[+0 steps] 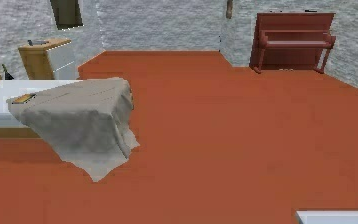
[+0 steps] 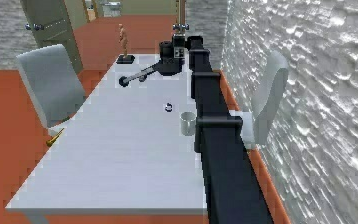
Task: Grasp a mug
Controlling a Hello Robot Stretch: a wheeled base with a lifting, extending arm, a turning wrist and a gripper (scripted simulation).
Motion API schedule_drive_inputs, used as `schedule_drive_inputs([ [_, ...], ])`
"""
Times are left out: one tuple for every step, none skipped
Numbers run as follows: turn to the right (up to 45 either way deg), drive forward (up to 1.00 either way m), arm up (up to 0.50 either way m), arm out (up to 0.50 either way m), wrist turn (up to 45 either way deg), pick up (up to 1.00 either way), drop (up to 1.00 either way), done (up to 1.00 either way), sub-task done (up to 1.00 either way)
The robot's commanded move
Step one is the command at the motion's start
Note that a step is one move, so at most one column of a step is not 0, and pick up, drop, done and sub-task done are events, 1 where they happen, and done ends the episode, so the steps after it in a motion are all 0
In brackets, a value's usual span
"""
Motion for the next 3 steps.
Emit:
schedule_drive_inputs([
  [0.0, 0.0, 0.0, 0.0, 45.0, 0.0, 0.0, 0.0, 0.0],
  [0.0, 0.0, 0.0, 0.0, 21.0, 0.0, 0.0, 0.0, 0.0],
  [0.0, 0.0, -0.3, 0.0, 0.0, 0.0, 0.0, 0.0, 0.0],
])
